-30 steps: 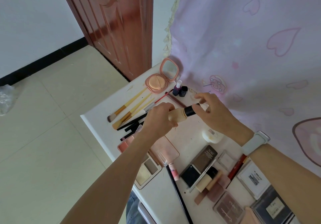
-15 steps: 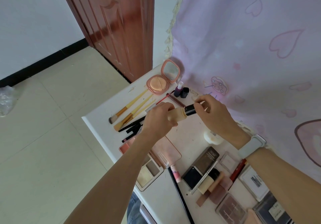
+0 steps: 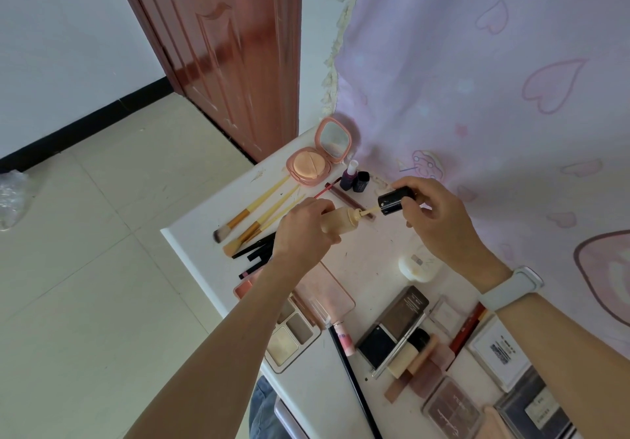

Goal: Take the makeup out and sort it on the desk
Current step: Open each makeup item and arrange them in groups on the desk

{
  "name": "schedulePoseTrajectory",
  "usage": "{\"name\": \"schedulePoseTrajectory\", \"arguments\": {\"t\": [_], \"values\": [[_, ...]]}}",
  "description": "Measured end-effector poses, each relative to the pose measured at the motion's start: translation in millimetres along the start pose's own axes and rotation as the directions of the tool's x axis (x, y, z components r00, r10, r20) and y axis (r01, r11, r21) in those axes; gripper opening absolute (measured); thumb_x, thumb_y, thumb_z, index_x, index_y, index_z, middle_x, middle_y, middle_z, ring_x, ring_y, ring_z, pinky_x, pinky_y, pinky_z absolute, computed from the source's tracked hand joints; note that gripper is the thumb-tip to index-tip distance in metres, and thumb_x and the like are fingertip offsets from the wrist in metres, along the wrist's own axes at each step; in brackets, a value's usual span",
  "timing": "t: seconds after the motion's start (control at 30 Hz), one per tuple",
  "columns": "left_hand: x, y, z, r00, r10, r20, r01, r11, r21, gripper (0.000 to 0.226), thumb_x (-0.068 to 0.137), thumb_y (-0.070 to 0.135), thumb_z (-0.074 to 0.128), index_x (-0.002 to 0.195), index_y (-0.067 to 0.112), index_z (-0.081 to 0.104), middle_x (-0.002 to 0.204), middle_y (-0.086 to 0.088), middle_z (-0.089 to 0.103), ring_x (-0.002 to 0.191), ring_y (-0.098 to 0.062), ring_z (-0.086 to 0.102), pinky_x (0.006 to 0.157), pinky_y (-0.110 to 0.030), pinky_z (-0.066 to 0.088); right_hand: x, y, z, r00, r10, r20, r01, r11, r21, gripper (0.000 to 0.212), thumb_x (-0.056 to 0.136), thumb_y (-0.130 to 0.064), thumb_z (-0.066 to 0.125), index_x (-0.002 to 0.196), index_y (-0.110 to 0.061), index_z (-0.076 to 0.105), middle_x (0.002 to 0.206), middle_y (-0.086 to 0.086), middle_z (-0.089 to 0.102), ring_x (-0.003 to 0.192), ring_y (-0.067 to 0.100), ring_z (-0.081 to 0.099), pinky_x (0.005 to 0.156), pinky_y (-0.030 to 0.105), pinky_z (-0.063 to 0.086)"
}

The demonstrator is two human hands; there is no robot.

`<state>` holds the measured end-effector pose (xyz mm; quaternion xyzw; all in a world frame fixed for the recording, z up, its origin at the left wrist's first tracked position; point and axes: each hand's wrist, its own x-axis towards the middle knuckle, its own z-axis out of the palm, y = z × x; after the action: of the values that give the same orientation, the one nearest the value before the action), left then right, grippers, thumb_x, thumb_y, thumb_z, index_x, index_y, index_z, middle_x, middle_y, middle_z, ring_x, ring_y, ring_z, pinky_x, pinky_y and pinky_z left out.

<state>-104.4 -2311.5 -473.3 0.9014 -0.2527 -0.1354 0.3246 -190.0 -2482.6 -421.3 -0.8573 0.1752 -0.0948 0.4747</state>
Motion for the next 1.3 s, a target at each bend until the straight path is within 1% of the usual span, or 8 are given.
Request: {"name": "schedulePoseTrajectory", "arguments": {"t": [0.13,0.27,0.5,0.7,0.87,1.07,1.23,1.3], "values": [[0,-3,-2,1.000,-0.002,-0.014,0.002,1.000,-0.004,0.037,0.069,0.019,0.080,0.100,0.012,0.059,0.097,-0.002,0.063,0.084,-0.015,0.057,0.074,-0.024,0.044,1,0,-4,0.999,-0.013,-0.031,0.013,1.000,0.001,0.029,0.088,-0.002,0.049,0.096,-0.029,0.056,0.101,0.006,0.059,0.083,0.018,0.056,0.068,0.017,0.051],[0,-1,-3,0.999,0.009,-0.037,-0.010,0.999,-0.043,0.037,0.067,0.017,0.081,0.097,0.011,0.060,0.095,-0.002,0.063,0.080,-0.015,0.056,0.072,-0.024,0.043,1,0,0,1.000,-0.023,-0.012,0.023,1.000,-0.014,0.026,0.087,-0.002,0.050,0.098,-0.024,0.057,0.102,0.005,0.058,0.086,0.018,0.056,0.070,0.021,0.052],[-1,5,1,0.998,0.038,-0.056,-0.042,0.996,-0.077,0.036,0.065,0.017,0.081,0.095,0.012,0.062,0.093,0.002,0.063,0.076,-0.010,0.050,0.071,-0.022,0.038,-3,-5,12,0.993,-0.119,0.020,0.120,0.985,-0.126,0.025,0.085,-0.002,0.054,0.107,-0.012,0.061,0.097,0.003,0.053,0.084,0.006,0.055,0.068,0.004,0.044],[1,-3,1,0.998,0.045,-0.043,-0.046,0.999,-0.020,0.041,0.067,0.017,0.081,0.103,0.012,0.062,0.100,-0.001,0.063,0.085,-0.013,0.055,0.074,-0.020,0.040,-3,-6,1,0.992,-0.123,0.030,0.124,0.991,-0.045,0.029,0.085,0.000,0.052,0.101,-0.023,0.059,0.097,-0.002,0.054,0.089,0.006,0.055,0.071,0.009,0.046],[0,-3,-1,0.997,0.037,-0.070,-0.042,0.996,-0.072,0.038,0.065,0.016,0.082,0.098,0.012,0.063,0.096,0.000,0.063,0.079,-0.010,0.052,0.072,-0.021,0.041,0,-6,-2,0.990,-0.136,-0.046,0.136,0.991,0.006,0.033,0.085,0.002,0.051,0.100,-0.027,0.057,0.102,0.000,0.056,0.090,0.006,0.057,0.072,0.011,0.049],[2,2,-4,0.997,0.008,-0.075,-0.020,0.987,-0.157,0.037,0.063,0.017,0.082,0.095,0.016,0.063,0.090,0.006,0.060,0.077,-0.011,0.053,0.071,-0.023,0.038,-5,-3,3,0.988,-0.131,0.079,0.130,0.991,0.015,0.036,0.085,0.007,0.050,0.101,-0.024,0.057,0.100,-0.010,0.051,0.090,-0.002,0.054,0.074,0.016,0.052],[1,-7,-8,0.997,-0.002,-0.083,-0.007,0.994,-0.109,0.036,0.064,0.017,0.082,0.095,0.013,0.063,0.085,0.008,0.058,0.076,-0.011,0.052,0.072,-0.023,0.039,-2,1,-11,0.985,-0.147,0.089,0.155,0.984,-0.083,0.033,0.088,0.008,0.046,0.106,-0.017,0.058,0.105,0.000,0.047,0.088,0.012,0.054,0.075,0.023,0.052],[0,-8,-8,0.997,0.007,-0.081,-0.014,0.996,-0.092,0.036,0.064,0.016,0.082,0.095,0.013,0.064,0.088,0.004,0.061,0.077,-0.011,0.052,0.072,-0.023,0.039,-1,0,-13,0.979,-0.174,0.102,0.185,0.977,-0.110,0.035,0.087,0.009,0.047,0.107,-0.017,0.058,0.105,0.000,0.047,0.089,0.015,0.053,0.076,0.020,0.051]]}}
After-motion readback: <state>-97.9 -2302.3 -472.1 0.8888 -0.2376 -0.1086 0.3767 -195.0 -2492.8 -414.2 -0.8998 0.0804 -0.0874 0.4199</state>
